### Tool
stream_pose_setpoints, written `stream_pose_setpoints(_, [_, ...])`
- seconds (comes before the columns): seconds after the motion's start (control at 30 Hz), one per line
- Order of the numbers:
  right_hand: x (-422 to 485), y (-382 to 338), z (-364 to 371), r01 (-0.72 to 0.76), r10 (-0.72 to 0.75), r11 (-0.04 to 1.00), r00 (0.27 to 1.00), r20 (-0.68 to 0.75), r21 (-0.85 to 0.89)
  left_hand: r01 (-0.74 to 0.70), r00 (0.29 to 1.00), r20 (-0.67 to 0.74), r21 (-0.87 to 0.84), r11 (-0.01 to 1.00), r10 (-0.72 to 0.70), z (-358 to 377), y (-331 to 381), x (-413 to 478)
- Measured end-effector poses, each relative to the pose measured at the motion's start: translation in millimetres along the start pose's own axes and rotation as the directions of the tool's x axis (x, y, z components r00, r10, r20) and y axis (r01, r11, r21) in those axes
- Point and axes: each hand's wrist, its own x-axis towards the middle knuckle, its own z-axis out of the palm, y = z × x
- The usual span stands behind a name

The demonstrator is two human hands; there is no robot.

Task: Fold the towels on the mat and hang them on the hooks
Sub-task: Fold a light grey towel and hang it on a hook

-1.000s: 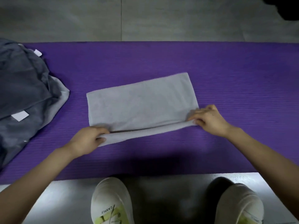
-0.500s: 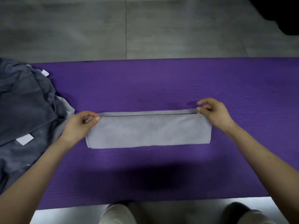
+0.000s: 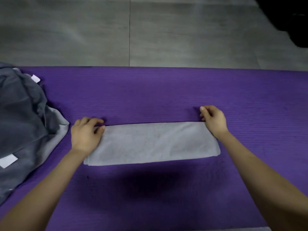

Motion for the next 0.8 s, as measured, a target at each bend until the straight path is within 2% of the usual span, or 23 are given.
stream_pose_setpoints(0.07, [-11, -7, -7, 0.148, -0.170, 0.977, 0.975, -0.143, -0.150, -0.080, 0.990, -0.115, 0.018, 0.997, 0.081, -4, 8, -6])
stream_pose_setpoints(0.13, [-33, -19, -12, 0.352, -0.427, 0.887, 0.871, -0.242, -0.300, -0.242, 0.944, -0.231, 0.005, 0.970, 0.237, -7, 25, -19])
stream_pose_setpoints(0.2, [-63, -27, -5, 0.555, -0.623, 0.765, 0.767, -0.157, -0.325, -0.437, 0.880, -0.244, -0.076, 0.896, 0.409, -2, 47, -40])
stream_pose_setpoints(0.27, [-91, -25, 10, 0.712, -0.724, 0.653, 0.687, 0.063, -0.257, -0.574, 0.819, -0.147, -0.180, 0.799, 0.555, 14, 65, -61])
stream_pose_setpoints(0.33, [-105, -12, 26, 0.766, -0.719, 0.599, 0.643, 0.263, -0.234, -0.619, 0.778, -0.019, -0.194, 0.761, 0.628, 31, 72, -75])
stream_pose_setpoints(0.4, [-105, 0, 33, 0.783, -0.684, 0.550, 0.622, 0.381, -0.291, -0.603, 0.782, 0.086, -0.148, 0.784, 0.618, 39, 74, -80])
stream_pose_setpoints(0.47, [-102, 6, 34, 0.794, -0.667, 0.512, 0.609, 0.430, -0.330, -0.587, 0.791, 0.134, -0.114, 0.802, 0.597, 38, 75, -81])
stream_pose_setpoints(0.57, [-99, 3, 33, 0.814, -0.707, 0.470, 0.578, 0.408, -0.340, -0.583, 0.795, 0.162, -0.065, 0.810, 0.585, 32, 83, -85])
stream_pose_setpoints(0.7, [-102, -25, 21, 0.804, -0.702, 0.517, 0.595, 0.391, -0.293, -0.592, 0.802, 0.145, 0.061, 0.803, 0.580, 27, 96, -93])
stream_pose_setpoints(0.77, [-106, -51, 7, 0.787, -0.612, 0.563, 0.602, 0.514, -0.251, -0.591, 0.807, 0.069, 0.086, 0.802, 0.587, 24, 105, -96])
stream_pose_setpoints(0.8, [-108, -66, -3, 0.752, -0.514, 0.616, 0.608, 0.605, -0.233, -0.595, 0.804, 0.037, 0.066, 0.801, 0.594, 21, 110, -97])
